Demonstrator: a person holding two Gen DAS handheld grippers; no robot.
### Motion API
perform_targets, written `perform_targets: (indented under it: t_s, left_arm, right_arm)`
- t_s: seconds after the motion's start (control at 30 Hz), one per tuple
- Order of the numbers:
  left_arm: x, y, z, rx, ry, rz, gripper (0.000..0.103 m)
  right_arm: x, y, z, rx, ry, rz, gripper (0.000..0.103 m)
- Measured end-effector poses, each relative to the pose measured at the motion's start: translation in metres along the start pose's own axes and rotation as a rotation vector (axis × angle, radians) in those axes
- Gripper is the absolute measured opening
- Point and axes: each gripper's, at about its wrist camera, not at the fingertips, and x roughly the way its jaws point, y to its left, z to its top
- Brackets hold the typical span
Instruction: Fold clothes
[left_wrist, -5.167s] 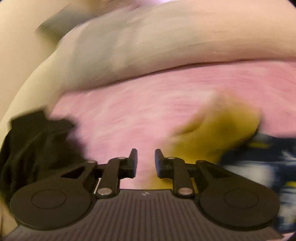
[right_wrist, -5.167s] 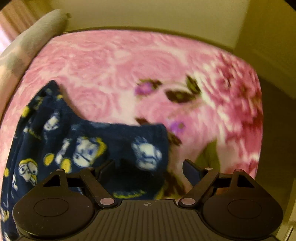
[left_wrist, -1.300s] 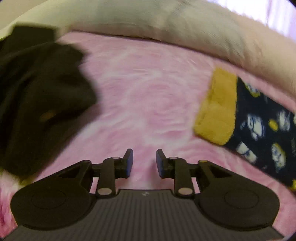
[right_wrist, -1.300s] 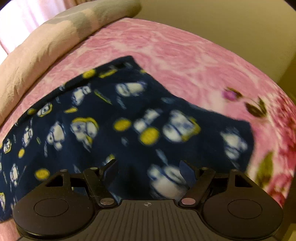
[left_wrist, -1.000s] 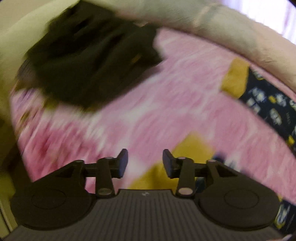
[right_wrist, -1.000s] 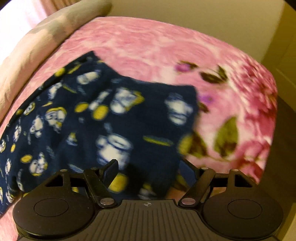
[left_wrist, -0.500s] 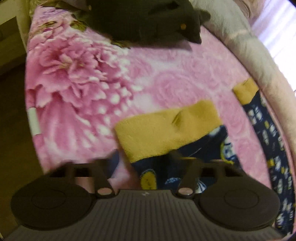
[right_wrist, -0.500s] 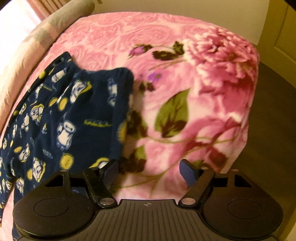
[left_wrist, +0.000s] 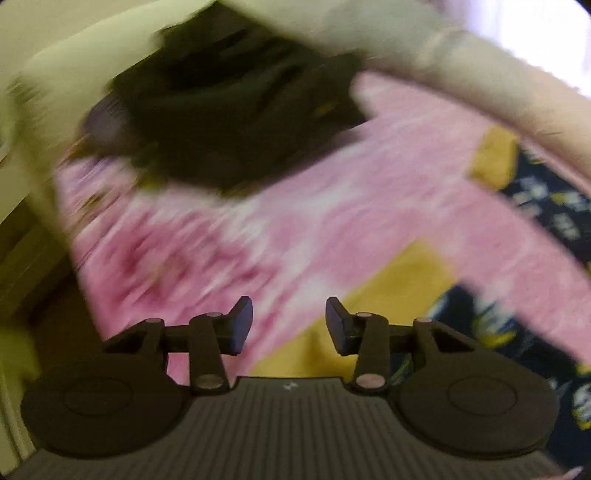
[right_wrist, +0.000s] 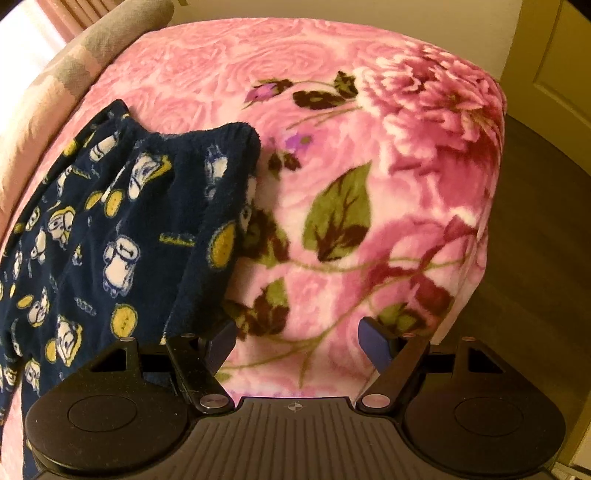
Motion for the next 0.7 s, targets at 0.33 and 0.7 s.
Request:
perform_targets:
  t_s: [0.33,0.7]
  left_arm:
    - [0.098,-0.075,0.034,0.103,0.187,-0.180,0.012]
    - [0.112,-0.103,0.036,0.291,-0.010,0.079,0.045]
  right_arm:
    - [0.009,0.026,-0.007,0.022,-0.023,-0.039,0.076]
    - [0.001,0.014,0.008,0.060,-0.110,-0.021,0.076]
